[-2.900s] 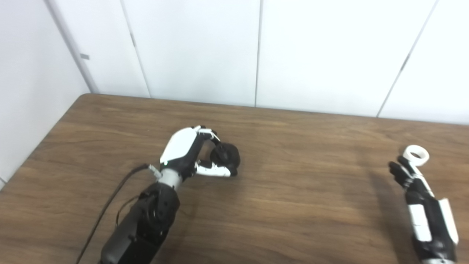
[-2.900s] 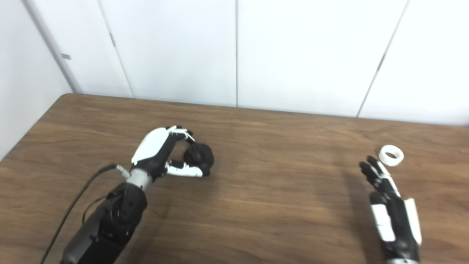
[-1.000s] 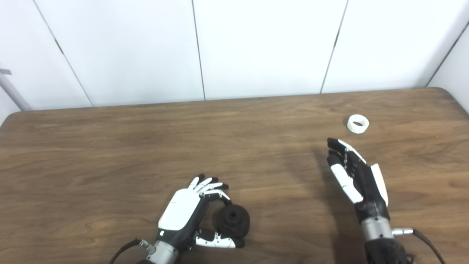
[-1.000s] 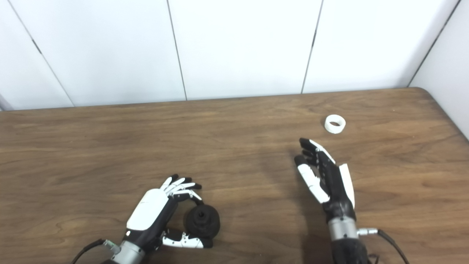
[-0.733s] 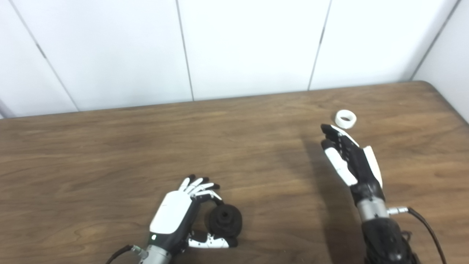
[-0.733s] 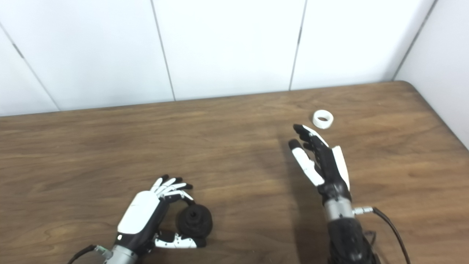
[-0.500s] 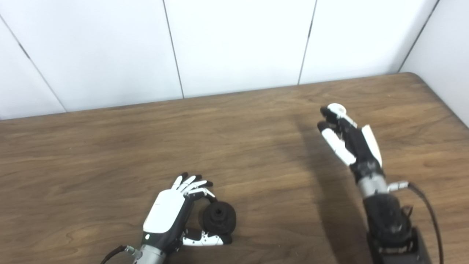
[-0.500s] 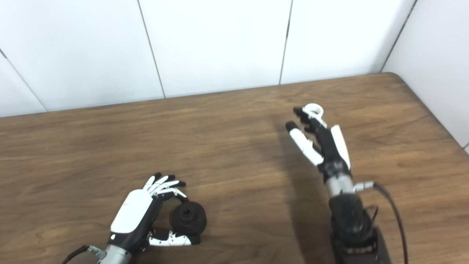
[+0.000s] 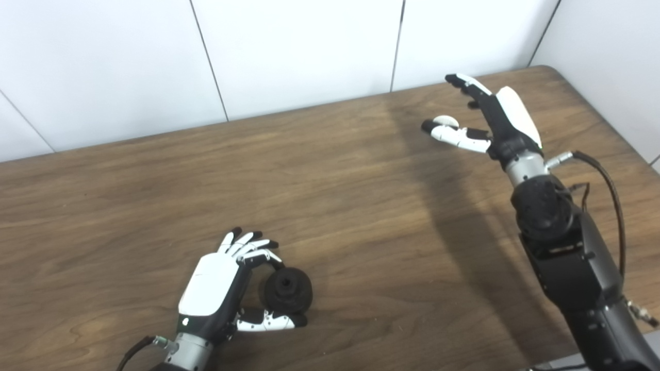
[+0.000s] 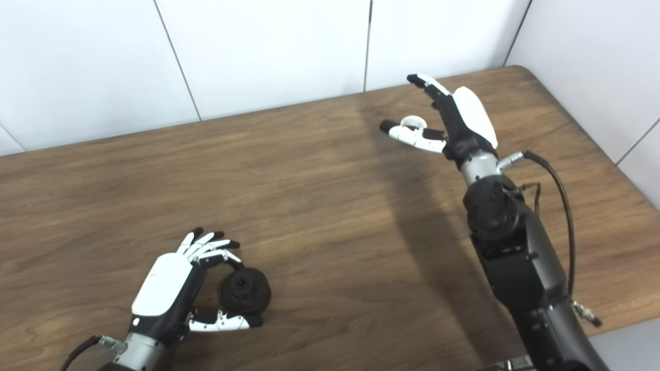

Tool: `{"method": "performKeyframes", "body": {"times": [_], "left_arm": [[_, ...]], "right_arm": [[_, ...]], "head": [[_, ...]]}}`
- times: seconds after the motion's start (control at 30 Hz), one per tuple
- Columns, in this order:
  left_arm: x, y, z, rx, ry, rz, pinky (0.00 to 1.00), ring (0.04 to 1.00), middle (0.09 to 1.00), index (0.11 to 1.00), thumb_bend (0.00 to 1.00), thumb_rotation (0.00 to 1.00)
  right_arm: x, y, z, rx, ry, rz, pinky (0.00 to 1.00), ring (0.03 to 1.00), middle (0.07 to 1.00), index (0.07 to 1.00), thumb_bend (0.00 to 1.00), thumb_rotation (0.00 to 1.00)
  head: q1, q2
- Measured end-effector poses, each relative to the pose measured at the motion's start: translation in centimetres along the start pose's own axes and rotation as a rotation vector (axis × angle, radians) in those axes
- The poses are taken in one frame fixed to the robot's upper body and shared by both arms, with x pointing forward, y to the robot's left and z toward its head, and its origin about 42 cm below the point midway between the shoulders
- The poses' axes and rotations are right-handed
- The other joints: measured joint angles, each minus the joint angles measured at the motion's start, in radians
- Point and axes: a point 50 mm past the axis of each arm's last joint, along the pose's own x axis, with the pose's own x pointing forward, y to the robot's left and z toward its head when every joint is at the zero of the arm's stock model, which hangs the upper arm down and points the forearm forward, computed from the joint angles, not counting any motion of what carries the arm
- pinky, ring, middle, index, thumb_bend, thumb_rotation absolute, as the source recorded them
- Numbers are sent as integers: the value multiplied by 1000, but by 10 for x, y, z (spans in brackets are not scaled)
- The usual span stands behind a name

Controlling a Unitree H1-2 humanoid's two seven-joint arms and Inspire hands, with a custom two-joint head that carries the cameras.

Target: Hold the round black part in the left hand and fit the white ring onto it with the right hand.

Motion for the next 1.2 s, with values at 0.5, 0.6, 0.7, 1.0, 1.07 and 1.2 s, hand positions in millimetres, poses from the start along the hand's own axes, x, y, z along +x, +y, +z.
{"method": "performKeyframes", "body": {"times": [0.5, 0.6, 0.7, 1.0, 1.07, 1.2], "left_arm": [[-5, 3, -3, 6, 3, -3, 1000, 893, 791, 484, 522, 49], [-6, 3, -3, 6, 3, -3, 1000, 894, 792, 484, 522, 49], [-7, 3, -3, 5, 4, -3, 1000, 894, 791, 484, 522, 49], [-8, 2, -3, 3, 5, -1, 1000, 892, 790, 484, 522, 48], [-9, 2, -3, 2, 7, -1, 1000, 894, 791, 484, 522, 49], [-9, 2, -3, 2, 6, -1, 1000, 895, 792, 484, 522, 49]], "right_arm": [[64, -3, -17, -249, 76, 118, 1000, 1000, 971, 788, 843, 319], [72, -4, -18, -282, 95, 144, 1000, 1000, 975, 784, 850, 330], [81, -4, -21, -312, 127, 164, 1000, 1000, 972, 777, 853, 329], [100, 1, -24, -342, 179, 215, 1000, 1000, 975, 746, 817, 316], [103, 2, -25, -345, 187, 226, 1000, 1000, 974, 736, 817, 306], [109, 3, -28, -353, 207, 235, 1000, 1000, 970, 719, 813, 283]], "head": [[-22, -24], [-23, -26], [-28, -29], [-28, -38], [-28, -38], [-26, -40]]}}
